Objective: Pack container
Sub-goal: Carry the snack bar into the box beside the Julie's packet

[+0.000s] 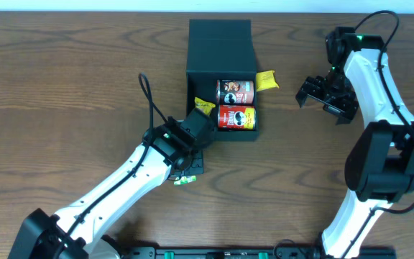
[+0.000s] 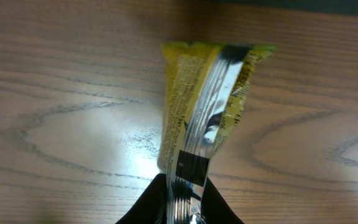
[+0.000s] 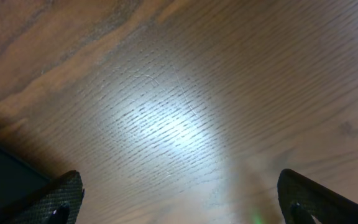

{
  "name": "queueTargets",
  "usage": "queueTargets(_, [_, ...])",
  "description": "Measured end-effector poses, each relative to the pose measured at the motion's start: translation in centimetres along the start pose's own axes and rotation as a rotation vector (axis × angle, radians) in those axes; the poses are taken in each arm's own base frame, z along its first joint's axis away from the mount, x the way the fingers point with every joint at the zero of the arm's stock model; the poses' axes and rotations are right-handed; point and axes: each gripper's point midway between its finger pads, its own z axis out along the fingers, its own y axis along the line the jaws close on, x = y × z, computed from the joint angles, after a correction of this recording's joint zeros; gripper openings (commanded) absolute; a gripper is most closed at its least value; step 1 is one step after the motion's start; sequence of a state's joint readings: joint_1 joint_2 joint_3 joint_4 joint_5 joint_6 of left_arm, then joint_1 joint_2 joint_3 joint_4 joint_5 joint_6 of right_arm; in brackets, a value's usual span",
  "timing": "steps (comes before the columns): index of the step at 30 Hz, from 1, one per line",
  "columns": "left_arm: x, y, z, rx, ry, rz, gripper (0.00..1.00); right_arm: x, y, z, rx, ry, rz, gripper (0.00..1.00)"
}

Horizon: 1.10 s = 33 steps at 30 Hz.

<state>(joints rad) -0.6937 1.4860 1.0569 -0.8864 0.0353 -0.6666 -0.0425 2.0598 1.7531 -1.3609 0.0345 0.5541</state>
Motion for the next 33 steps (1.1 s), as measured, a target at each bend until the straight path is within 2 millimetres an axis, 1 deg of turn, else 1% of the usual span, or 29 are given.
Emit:
queueTargets(8, [-1.6, 0.0, -2.0, -0.029, -0.056, 0.038, 0.17, -0.2, 0.1, 0.0, -0.006, -0.009, 0.0, 0.99])
queueTargets(9, [-1.9, 0.0, -2.3, -0.033, -0.066, 0.041, 0.15, -0.3, 0.2, 0.0, -0.006, -0.01, 0.0, 0.99])
queueTargets(11, [-2.5, -0.2, -3.1, -0.034, -0.087, 0.054, 0.06, -0.3, 0.2, 0.0, -0.008, -0.013, 0.0, 0.99])
queueTargets(19, [-4.3, -1.0, -4.9, -0.022, -0.157, 0.083, 0.06, -0.4, 0.2, 0.0, -0.01, -0.016, 0.0, 0.99])
queueTargets(26, [-5.3, -0.4, -5.3, -0.063, -0.205, 0.095, 0.06, -0.5, 0.3, 0.0, -0.013, -0.022, 0.001, 0.99])
queueTargets(30, [-7.3, -0.2, -5.7, -0.068, -0.278, 0.102, 0.06, -0.8, 0.5, 0.0, -0.019, -0.031, 0.001, 0.99])
queueTargets(33, [-9.4, 0.0, -6.3, -0.075, -0.357, 0.107, 0.06, -1.0, 0.6, 0.0, -0.024, -0.039, 0.001, 0.99])
